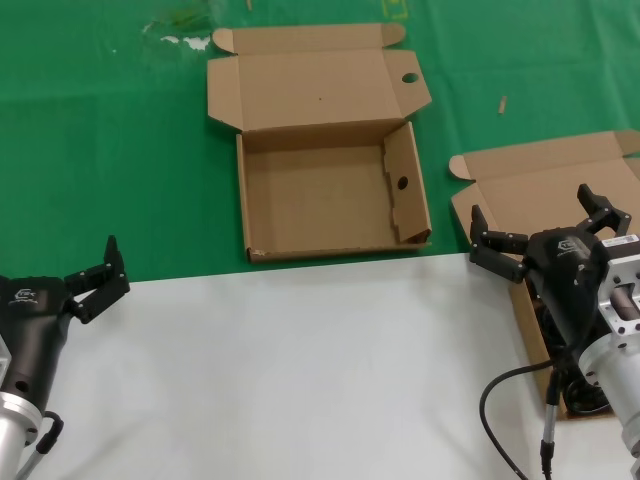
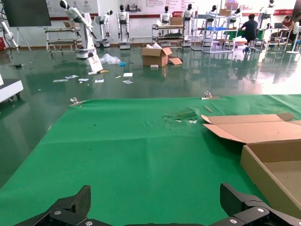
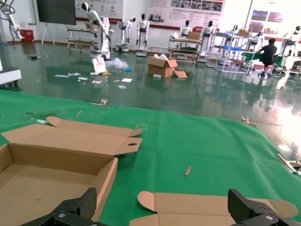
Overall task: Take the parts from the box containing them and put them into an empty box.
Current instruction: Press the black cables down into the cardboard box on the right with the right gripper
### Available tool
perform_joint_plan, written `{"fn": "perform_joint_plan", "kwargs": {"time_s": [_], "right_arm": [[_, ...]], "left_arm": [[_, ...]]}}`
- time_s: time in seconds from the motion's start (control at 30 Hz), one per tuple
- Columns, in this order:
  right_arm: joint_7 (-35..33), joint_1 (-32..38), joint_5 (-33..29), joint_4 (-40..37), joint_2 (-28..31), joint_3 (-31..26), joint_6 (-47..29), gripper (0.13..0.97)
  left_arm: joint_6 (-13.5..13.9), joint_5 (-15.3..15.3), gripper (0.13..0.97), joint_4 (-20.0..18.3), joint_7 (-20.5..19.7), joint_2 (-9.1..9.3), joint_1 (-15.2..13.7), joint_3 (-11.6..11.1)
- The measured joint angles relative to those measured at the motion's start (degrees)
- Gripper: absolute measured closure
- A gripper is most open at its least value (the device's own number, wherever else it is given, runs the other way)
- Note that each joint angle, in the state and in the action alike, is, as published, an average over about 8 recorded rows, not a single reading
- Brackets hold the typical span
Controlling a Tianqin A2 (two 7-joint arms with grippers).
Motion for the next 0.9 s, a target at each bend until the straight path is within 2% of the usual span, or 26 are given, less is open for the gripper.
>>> {"fn": "perform_joint_plan", "kwargs": {"time_s": [0.7, 0.9], "right_arm": [[-1.43, -0.16, -1.41, -0.56, 0.27, -0.78, 0.25, 0.129], [-4.3, -2.11, -2.83, 0.53, 4.81, -3.9, 1.79, 0.129]], "left_arm": [[0.0, 0.0, 0.132, 0.0, 0.0, 0.0, 0.0, 0.0], [0.0, 0.0, 0.132, 0.0, 0.0, 0.0, 0.0, 0.0]]}}
